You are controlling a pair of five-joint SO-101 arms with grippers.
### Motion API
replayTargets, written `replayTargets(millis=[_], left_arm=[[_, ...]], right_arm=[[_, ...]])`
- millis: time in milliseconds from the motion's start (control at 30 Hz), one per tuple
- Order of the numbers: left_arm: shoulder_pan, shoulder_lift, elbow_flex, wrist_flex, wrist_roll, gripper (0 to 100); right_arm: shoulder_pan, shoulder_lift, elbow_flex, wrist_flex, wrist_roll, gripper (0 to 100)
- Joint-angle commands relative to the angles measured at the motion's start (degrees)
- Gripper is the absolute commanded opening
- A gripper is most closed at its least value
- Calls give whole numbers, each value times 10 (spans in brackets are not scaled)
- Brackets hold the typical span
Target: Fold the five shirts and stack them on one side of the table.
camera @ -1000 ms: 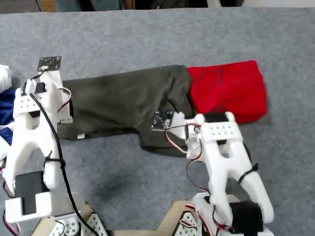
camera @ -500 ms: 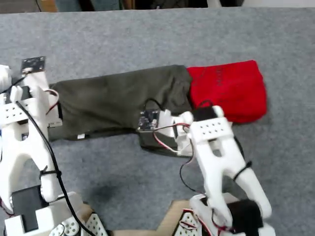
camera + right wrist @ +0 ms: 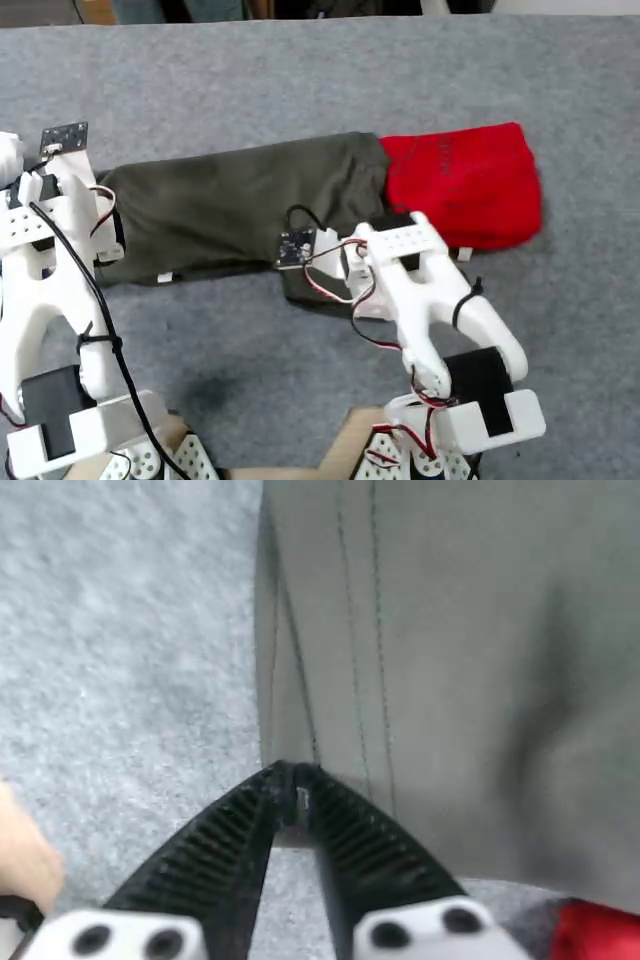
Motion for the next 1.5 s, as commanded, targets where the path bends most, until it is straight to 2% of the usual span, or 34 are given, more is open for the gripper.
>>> replayTargets(millis=[0, 333, 500, 633, 867, 1267, 1467], left_arm=[[-3, -3, -10, -6, -4, 30], [-5, -3, -10, -5, -9, 30], [-5, -3, -10, -4, -18, 30], [-6, -3, -9, -4, -18, 30], [-6, -3, -8, -2, -18, 30], [-5, -3, 0, -5, -18, 30], [-4, -3, 0, -5, -18, 30]], right_arm=[[8, 1, -28, 8, -6, 13], [4, -34, -100, 85, -4, 15], [-24, -18, -70, 42, -5, 25], [-25, 39, -54, -2, -9, 100], [-24, 88, -56, -24, -14, 11], [-26, -2, -73, 60, -15, 14], [-33, -7, -66, 61, -15, 15]])
